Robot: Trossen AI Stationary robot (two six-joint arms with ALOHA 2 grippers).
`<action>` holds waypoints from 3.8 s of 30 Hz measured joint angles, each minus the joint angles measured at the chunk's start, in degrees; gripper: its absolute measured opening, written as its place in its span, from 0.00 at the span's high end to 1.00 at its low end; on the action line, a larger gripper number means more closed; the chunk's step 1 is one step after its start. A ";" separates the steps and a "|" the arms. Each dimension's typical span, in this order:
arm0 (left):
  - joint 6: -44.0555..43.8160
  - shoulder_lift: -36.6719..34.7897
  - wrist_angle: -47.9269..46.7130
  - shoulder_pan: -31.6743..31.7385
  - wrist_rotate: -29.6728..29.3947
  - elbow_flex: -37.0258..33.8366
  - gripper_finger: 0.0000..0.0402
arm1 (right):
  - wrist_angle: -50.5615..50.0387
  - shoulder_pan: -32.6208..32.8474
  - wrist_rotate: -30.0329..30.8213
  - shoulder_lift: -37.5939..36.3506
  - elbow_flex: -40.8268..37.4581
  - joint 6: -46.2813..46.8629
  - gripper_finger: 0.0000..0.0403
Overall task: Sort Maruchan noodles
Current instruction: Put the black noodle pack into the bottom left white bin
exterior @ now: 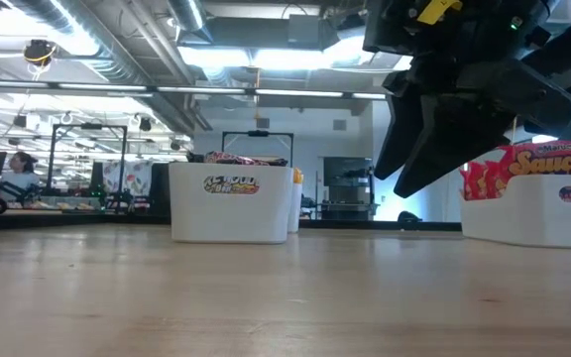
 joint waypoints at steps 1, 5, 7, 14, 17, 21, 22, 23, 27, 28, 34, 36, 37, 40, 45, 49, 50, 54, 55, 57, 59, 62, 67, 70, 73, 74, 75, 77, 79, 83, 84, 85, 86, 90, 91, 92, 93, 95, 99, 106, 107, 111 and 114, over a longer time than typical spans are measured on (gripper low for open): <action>1.13 0.00 0.42 0.89 0.43 0.00 0.99 | 0.02 0.00 0.00 0.00 0.00 0.00 0.43; 5.99 -0.57 0.38 3.97 0.79 0.00 1.00 | -0.02 0.00 0.00 0.00 0.00 0.00 0.43; 9.01 -0.80 0.36 5.67 0.48 0.00 1.00 | -0.04 0.00 0.01 0.00 0.00 -0.22 0.43; 21.86 -2.08 -0.22 11.06 -4.57 2.11 1.00 | 2.92 0.00 1.05 0.00 -3.82 -0.55 0.43; 27.58 -2.14 -3.08 12.95 -5.59 5.33 1.00 | 6.75 0.00 1.07 0.04 -6.51 -0.56 0.43; 33.29 -2.14 -12.36 16.05 -7.56 10.76 1.00 | 11.25 0.00 1.05 0.04 -8.57 -0.76 0.43; 34.63 -2.14 -15.08 16.62 -8.48 12.41 1.00 | 11.81 0.00 1.03 0.04 -8.94 -0.85 0.43; 36.10 -2.14 -17.51 17.09 -9.47 14.01 1.00 | 12.03 0.00 1.07 0.04 -9.06 -0.87 0.43; 41.75 -2.14 -24.26 19.42 -11.99 18.91 1.00 | 12.14 0.00 1.20 0.04 -9.07 -1.18 0.43; 43.11 -2.14 -25.18 20.06 -12.49 19.82 1.00 | 12.22 0.00 1.23 0.04 -9.07 -1.56 0.43; 50.69 -2.14 -30.04 23.27 -14.51 25.59 1.00 | 12.25 0.00 2.10 0.04 -9.07 -1.81 0.43; 52.84 -2.14 -32.70 23.99 -17.06 28.07 1.00 | 12.26 0.00 2.10 0.04 -9.07 -1.81 0.43; 53.93 -2.14 -34.45 24.25 -18.82 29.61 1.00 | 12.26 0.00 2.10 0.04 -9.07 -1.81 0.43; 58.07 -2.14 -39.60 24.86 -24.60 34.41 1.00 | 12.83 0.00 2.94 0.04 -9.07 -2.23 0.43; 69.20 -2.16 -41.84 28.02 -29.64 39.34 1.00 | 13.31 0.00 3.17 0.04 -9.07 -3.36 0.43; 76.78 -2.16 -41.74 32.62 -30.27 40.36 1.00 | 13.31 0.00 3.17 0.04 -9.07 -3.32 0.43; 78.10 -2.10 -41.81 34.03 -30.27 40.35 1.00 | 13.31 0.00 3.17 0.04 -9.07 -3.32 0.43; 79.83 -2.02 -41.84 39.15 -30.14 40.35 1.00 | 13.25 0.00 3.17 0.04 -9.07 -3.32 0.43; 80.31 -1.88 -41.87 40.25 -29.73 40.35 1.00 | 13.25 0.00 3.17 0.04 -9.07 -3.31 0.43; 81.30 -1.60 -42.42 42.39 -28.74 40.31 1.00 | 13.26 0.00 3.17 0.04 -9.07 -3.30 0.43; 81.31 -1.62 -43.53 43.99 -28.37 40.25 1.00 | 13.25 0.00 3.17 0.04 -9.07 -3.30 0.43; 81.31 -1.62 -43.46 46.04 -26.03 38.93 1.00 | 13.16 0.00 3.15 0.04 -9.07 -3.30 0.43; 81.29 -1.62 -43.05 47.14 -23.96 36.16 1.00 | 13.12 0.00 3.16 0.04 -9.06 -3.28 0.43; 81.12 -1.62 -42.98 47.13 -23.29 34.98 1.00 | 13.11 0.00 3.17 0.04 -9.05 -3.28 0.43; 80.82 -1.62 -42.90 47.13 -20.51 34.60 1.00 | 13.10 0.00 3.17 0.02 -9.05 -3.28 0.43; 80.68 -1.62 -42.86 47.04 -19.71 34.60 1.00 | 13.11 0.00 3.15 0.02 -9.05 -3.30 0.43; 80.68 -1.62 -42.81 46.88 -19.01 34.60 1.00 | 13.11 0.00 3.15 0.02 -9.05 -3.34 0.43; 80.68 -1.62 -42.81 46.79 -18.39 34.60 1.00 | 13.11 0.00 3.17 0.02 -9.05 -3.34 0.43; 80.68 -1.36 -42.81 46.80 -17.93 34.61 1.00 | 13.11 0.00 3.17 0.02 -9.05 -3.34 0.43; 80.68 0.89 -43.68 46.80 -17.61 34.58 1.00 | 13.04 0.00 3.16 0.02 -9.05 -3.36 0.43; 80.68 1.73 -43.54 46.80 -17.63 34.58 1.00 | 13.03 0.00 3.15 0.02 -9.05 -3.37 0.43; 80.68 2.59 -43.79 46.80 -17.58 34.58 1.00 | 13.03 0.00 3.15 0.02 -9.05 -3.37 0.43; 80.68 3.44 -44.12 46.79 -17.58 34.58 1.00 | 13.05 0.00 3.16 0.02 -9.05 -3.37 0.43; 80.67 5.38 -43.95 46.80 -17.62 34.58 1.00 | 13.13 0.00 3.16 -0.02 -9.05 -3.39 0.43; 80.68 5.64 -43.74 46.80 -17.63 34.62 1.00 | 13.09 0.00 3.15 -0.02 -9.05 -3.38 0.43; 80.68 5.80 -43.74 46.80 -17.63 34.62 1.00 | 13.09 0.00 3.16 -0.02 -9.05 -3.39 0.43; 80.68 5.81 -43.82 46.80 -17.61 34.60 1.00 | 13.11 0.00 3.16 -0.02 -9.05 -3.39 0.43; 80.68 5.73 -43.93 46.81 -17.62 34.65 1.00 | 13.10 0.00 3.15 -0.04 -9.05 -3.39 0.43; 80.68 5.77 -46.23 46.89 -17.74 36.79 1.00 | 13.46 0.00 3.39 -0.04 -9.05 -3.41 0.43; 80.68 5.73 -49.29 46.89 -17.98 39.50 1.00 | 15.33 -0.12 8.82 -1.24 -7.71 -4.16 0.43; 80.67 5.73 -49.64 46.89 -17.98 39.50 1.00 | 15.49 -0.35 10.09 -1.76 -7.42 -4.89 0.43; 79.68 5.73 -50.61 46.89 -17.92 39.50 1.00 | 20.38 -2.83 10.69 -3.49 -7.04 -9.69 0.43; 79.54 5.73 -50.57 46.84 -17.85 39.50 1.00 | 25.16 -6.71 6.56 -3.82 -7.04 -15.64 0.43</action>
